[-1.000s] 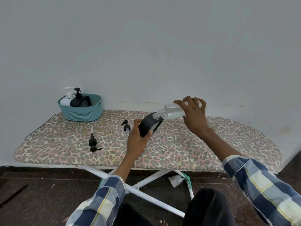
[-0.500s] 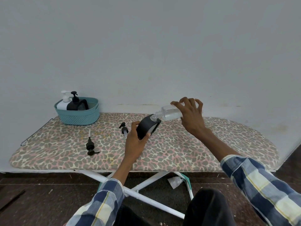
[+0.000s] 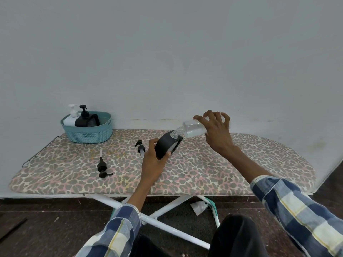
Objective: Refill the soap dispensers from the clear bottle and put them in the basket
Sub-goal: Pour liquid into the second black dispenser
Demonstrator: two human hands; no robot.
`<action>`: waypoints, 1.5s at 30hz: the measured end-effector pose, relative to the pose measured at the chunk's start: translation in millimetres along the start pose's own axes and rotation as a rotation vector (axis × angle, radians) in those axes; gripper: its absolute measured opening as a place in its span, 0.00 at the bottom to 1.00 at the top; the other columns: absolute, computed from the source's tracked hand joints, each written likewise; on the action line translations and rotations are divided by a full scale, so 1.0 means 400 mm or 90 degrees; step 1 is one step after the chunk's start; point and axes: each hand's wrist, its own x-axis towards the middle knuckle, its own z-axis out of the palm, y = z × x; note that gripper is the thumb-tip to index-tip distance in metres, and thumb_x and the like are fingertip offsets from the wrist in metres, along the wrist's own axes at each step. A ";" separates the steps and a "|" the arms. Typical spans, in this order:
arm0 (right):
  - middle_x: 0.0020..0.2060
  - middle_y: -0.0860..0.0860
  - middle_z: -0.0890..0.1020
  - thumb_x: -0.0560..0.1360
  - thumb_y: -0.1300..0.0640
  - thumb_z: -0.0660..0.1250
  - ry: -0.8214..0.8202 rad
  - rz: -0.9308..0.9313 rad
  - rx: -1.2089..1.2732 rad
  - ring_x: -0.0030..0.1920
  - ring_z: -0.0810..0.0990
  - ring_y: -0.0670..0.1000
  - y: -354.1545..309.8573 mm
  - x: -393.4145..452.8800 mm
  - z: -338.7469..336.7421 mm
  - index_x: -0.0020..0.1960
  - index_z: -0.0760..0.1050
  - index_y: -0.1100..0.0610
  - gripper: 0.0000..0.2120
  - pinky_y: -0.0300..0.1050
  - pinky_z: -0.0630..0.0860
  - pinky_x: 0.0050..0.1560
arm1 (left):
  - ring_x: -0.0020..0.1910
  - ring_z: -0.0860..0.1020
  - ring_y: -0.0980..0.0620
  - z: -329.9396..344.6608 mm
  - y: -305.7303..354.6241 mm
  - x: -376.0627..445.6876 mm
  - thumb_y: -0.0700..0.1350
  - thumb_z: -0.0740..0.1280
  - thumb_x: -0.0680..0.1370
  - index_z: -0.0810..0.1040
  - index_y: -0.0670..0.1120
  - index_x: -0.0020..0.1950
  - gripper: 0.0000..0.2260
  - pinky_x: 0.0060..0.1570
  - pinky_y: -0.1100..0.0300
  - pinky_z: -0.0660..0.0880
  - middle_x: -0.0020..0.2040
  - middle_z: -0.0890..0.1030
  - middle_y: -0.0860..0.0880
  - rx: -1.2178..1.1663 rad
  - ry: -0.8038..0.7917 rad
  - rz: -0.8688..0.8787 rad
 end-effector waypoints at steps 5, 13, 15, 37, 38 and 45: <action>0.62 0.50 0.73 0.62 0.73 0.77 0.001 -0.002 -0.001 0.66 0.72 0.56 -0.002 0.000 -0.003 0.72 0.72 0.42 0.45 0.62 0.57 0.74 | 0.46 0.74 0.78 -0.002 0.001 -0.003 0.48 0.74 0.82 0.63 0.57 0.71 0.25 0.42 0.74 0.76 0.55 0.72 0.70 0.003 0.002 0.010; 0.63 0.50 0.74 0.61 0.73 0.77 -0.004 -0.001 -0.005 0.66 0.72 0.56 -0.007 0.006 -0.005 0.71 0.72 0.42 0.46 0.62 0.56 0.74 | 0.47 0.75 0.76 -0.003 0.002 -0.004 0.48 0.74 0.81 0.64 0.56 0.72 0.25 0.44 0.71 0.77 0.56 0.73 0.67 -0.002 0.007 0.008; 0.63 0.50 0.74 0.61 0.73 0.77 -0.003 -0.001 -0.005 0.66 0.72 0.56 -0.007 0.006 -0.006 0.71 0.72 0.42 0.45 0.62 0.56 0.74 | 0.47 0.75 0.76 -0.003 0.002 -0.004 0.47 0.74 0.81 0.64 0.57 0.71 0.25 0.44 0.71 0.77 0.56 0.73 0.69 -0.005 0.005 0.011; 0.63 0.52 0.75 0.60 0.74 0.76 -0.004 -0.011 -0.015 0.66 0.74 0.58 -0.019 0.006 -0.023 0.71 0.73 0.44 0.45 0.62 0.55 0.75 | 0.50 0.77 0.67 -0.001 -0.009 0.001 0.44 0.74 0.81 0.65 0.54 0.73 0.26 0.47 0.69 0.79 0.60 0.77 0.58 -0.021 0.009 0.007; 0.63 0.51 0.74 0.60 0.74 0.76 -0.006 -0.011 -0.015 0.66 0.73 0.58 -0.020 0.006 -0.023 0.71 0.73 0.44 0.45 0.62 0.54 0.75 | 0.51 0.78 0.64 0.000 -0.009 0.002 0.44 0.74 0.81 0.65 0.54 0.73 0.26 0.48 0.68 0.79 0.60 0.77 0.57 -0.025 0.010 0.007; 0.64 0.52 0.74 0.61 0.73 0.76 -0.013 -0.014 -0.023 0.67 0.73 0.58 -0.022 0.010 -0.026 0.71 0.73 0.44 0.45 0.63 0.55 0.75 | 0.55 0.80 0.56 0.000 -0.010 0.001 0.44 0.74 0.81 0.65 0.56 0.72 0.26 0.50 0.63 0.81 0.61 0.78 0.56 -0.034 0.012 0.015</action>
